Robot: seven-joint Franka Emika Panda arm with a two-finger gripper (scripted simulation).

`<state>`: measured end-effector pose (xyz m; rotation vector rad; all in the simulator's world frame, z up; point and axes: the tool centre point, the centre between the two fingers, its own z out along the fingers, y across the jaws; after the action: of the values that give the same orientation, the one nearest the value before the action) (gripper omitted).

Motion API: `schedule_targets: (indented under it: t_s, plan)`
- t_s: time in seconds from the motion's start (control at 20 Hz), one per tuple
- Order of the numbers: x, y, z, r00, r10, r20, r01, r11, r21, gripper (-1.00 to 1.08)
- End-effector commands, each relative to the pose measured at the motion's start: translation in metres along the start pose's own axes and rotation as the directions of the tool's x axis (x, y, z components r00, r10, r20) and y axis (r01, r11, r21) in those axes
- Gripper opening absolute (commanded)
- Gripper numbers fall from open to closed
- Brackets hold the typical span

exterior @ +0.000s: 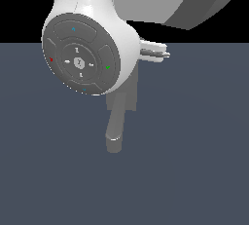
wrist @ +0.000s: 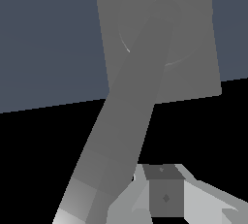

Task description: Turn on the faucet by rotating a designated handle.

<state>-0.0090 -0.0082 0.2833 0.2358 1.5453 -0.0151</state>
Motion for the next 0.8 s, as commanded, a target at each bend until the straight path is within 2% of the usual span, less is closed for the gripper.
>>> schedule_targets:
  t_s: [0.0,0.7,0.75]
  plan:
    - [-0.001,-0.003,0.003,0.997,-0.073,-0.001,0.073,0.993,-0.090,-1.00]
    - [-0.006,-0.047,0.013,0.992,-0.123,-0.010,0.121,0.987,-0.104,-1.00]
    - [-0.011,-0.043,0.016,0.996,-0.059,0.061,0.063,0.995,-0.075,-1.00]
